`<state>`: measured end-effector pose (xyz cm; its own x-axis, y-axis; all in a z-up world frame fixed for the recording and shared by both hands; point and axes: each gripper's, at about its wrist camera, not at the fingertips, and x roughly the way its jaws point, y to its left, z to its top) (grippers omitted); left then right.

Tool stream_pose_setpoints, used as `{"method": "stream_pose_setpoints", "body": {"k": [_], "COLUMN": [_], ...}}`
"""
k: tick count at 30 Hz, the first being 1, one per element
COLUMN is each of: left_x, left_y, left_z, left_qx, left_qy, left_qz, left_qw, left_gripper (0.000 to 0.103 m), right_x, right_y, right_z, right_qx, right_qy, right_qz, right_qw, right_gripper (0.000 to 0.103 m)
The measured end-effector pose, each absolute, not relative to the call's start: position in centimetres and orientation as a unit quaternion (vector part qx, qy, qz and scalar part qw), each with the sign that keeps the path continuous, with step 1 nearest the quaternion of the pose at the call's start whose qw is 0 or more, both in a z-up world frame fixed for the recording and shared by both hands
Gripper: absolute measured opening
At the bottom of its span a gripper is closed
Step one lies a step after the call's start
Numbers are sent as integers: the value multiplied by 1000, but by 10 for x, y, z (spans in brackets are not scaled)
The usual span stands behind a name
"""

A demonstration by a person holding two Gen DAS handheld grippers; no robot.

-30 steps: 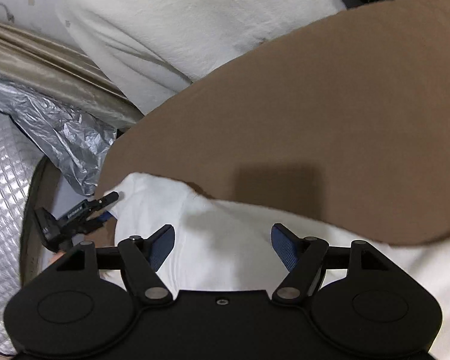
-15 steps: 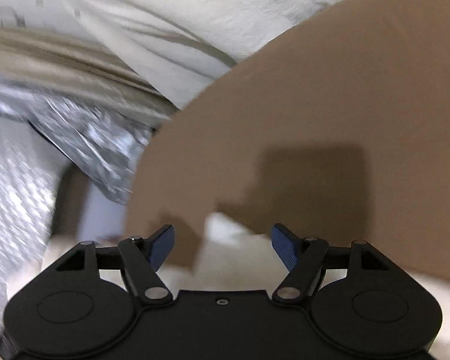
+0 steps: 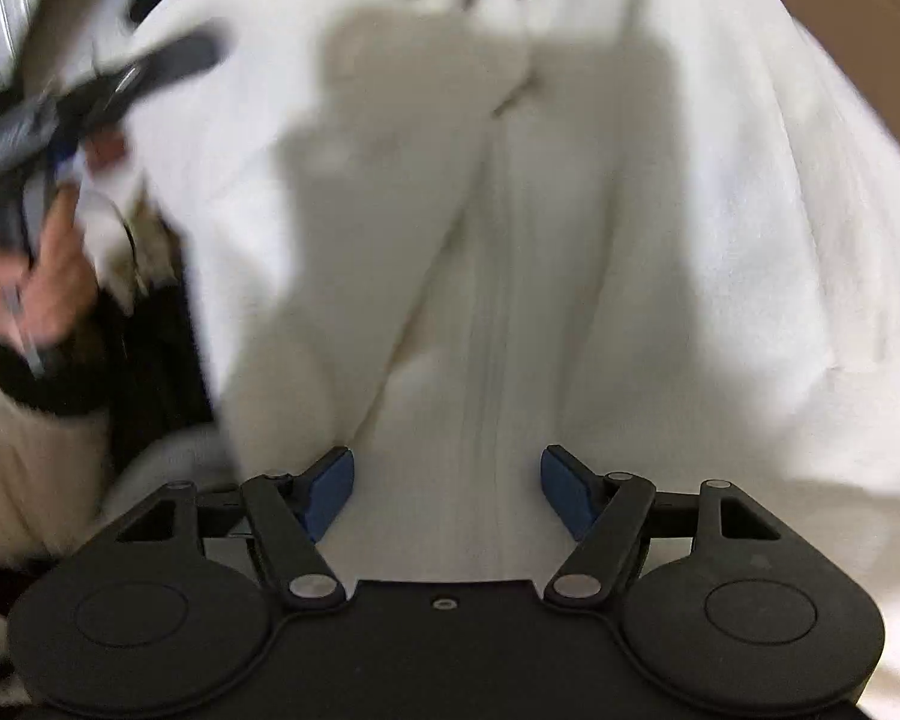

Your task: Fold clothes

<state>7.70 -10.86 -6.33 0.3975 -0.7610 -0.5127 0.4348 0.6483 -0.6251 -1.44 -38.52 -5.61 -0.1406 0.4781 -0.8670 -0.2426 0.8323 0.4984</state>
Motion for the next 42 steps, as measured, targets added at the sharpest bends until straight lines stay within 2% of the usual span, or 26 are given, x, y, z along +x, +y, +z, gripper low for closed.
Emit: {"method": "stream_pose_setpoints", "body": {"k": [3, 6, 7, 9, 10, 11, 15, 17, 18, 19, 20, 21, 22, 26, 32, 35, 38, 42], "left_x": [73, 71, 73, 80, 82, 83, 93, 93, 92, 88, 84, 79, 72, 46, 44, 43, 41, 39], "left_y": [-120, -124, -127, -123, -118, -113, -113, -113, -113, -114, -121, -128, -131, -134, -134, -134, -136, -159], "left_z": [-64, -68, -69, -74, -77, -80, -93, -99, -102, -103, -101, -98, -91, -51, -38, -32, -29, -38], "left_qx": [-171, -162, -168, -178, -186, -193, -219, -227, -226, -215, -190, -166, -143, -83, -107, -118, -127, -52], "left_qy": [404, 411, 415, 426, 432, 437, 455, 455, 455, 452, 446, 436, 417, 325, 338, 344, 348, 360], "left_qz": [-360, -354, -352, -341, -331, -324, -330, -338, -342, -349, -365, -377, -376, -376, -381, -383, -393, -343], "left_qw": [824, 824, 822, 819, 818, 816, 798, 792, 791, 792, 795, 800, 815, 864, 854, 849, 842, 866], "left_gripper": [13, 14, 18, 35, 56, 61, 62, 64, 62, 38, 6, 6, 6, 6, 7, 7, 7, 7], "right_x": [2, 29, 38, 54, 62, 66, 89, 93, 95, 92, 89, 82, 70, 14, -62, -88, -117, -139], "right_y": [-379, -404, -419, -445, -458, -466, -488, -485, -479, -472, -465, -456, -448, -436, -483, -499, -502, -518], "right_z": [-22, 6, 6, -7, -19, -29, -70, -87, -98, -102, -105, -102, -92, -28, 39, 40, 18, -18], "right_qx": [7, 11, 29, 63, 82, 88, 127, 163, 163, 140, 116, 72, 22, -59, -90, -71, -47, -40], "right_qy": [690, 606, 585, 573, 578, 585, 611, 611, 615, 609, 601, 586, 562, 466, 354, 345, 349, 380], "right_qz": [289, 278, 255, 208, 188, 174, 87, 97, 99, 101, 103, 106, 97, 109, 8, -39, -52, -51], "right_qw": [664, 745, 769, 790, 790, 787, 777, 768, 765, 774, 784, 800, 821, 876, 931, 935, 935, 923], "right_gripper": [74, 75, 75, 75, 75, 75, 75, 75, 75, 74, 54, 30, 14, 13, 12, 12, 12, 12]}}
